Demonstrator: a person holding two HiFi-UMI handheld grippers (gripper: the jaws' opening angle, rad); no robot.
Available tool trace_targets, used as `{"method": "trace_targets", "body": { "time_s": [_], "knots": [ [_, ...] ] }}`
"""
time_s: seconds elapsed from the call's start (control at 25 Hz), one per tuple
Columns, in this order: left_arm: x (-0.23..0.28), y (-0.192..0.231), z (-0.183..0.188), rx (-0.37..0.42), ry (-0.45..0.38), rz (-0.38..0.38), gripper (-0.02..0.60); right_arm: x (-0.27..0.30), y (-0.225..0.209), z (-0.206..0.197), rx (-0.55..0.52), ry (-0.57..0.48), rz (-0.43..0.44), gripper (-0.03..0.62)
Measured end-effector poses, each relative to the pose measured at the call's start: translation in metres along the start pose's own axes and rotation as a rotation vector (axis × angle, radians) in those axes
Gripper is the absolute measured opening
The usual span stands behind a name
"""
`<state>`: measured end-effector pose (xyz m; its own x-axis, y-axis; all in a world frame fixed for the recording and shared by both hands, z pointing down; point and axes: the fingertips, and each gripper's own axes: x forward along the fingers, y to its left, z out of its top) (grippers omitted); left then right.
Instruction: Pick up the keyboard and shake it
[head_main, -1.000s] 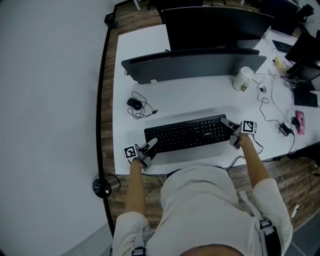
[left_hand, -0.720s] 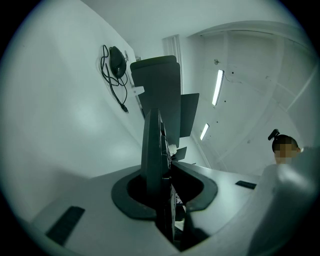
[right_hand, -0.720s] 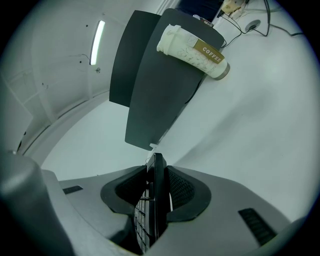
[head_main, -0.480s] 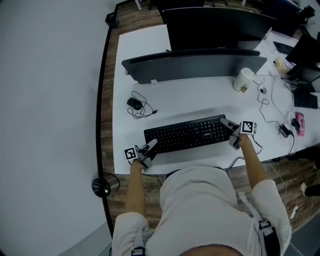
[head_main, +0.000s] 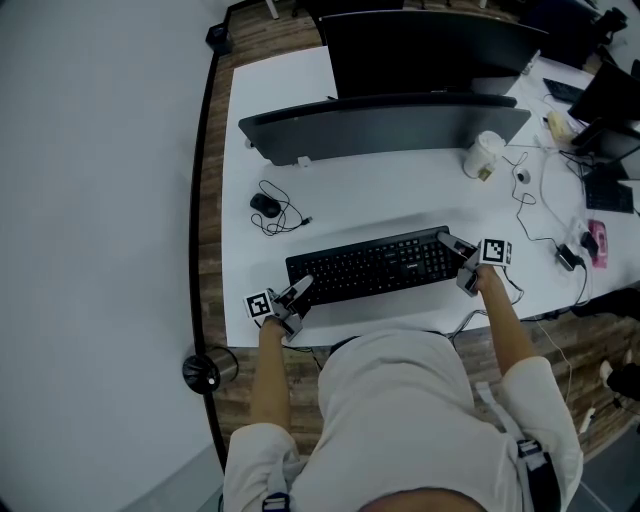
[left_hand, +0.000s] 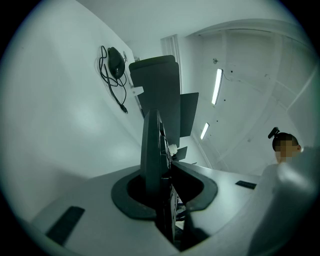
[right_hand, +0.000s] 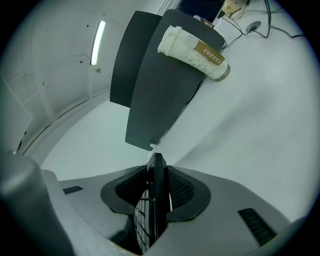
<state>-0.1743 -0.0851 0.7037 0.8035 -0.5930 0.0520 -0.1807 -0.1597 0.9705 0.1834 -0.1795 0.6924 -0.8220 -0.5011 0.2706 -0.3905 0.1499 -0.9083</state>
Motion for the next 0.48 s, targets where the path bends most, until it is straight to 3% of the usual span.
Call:
{"method": "trace_targets", "body": {
  "time_s": [0.48],
  "knots": [
    [-0.0002,0.0043,0.0041,-0.005,0.008,0.007,0.109,0.0019,-0.006,0.0002,-0.023,0.002,-0.03,0.152]
  ]
}}
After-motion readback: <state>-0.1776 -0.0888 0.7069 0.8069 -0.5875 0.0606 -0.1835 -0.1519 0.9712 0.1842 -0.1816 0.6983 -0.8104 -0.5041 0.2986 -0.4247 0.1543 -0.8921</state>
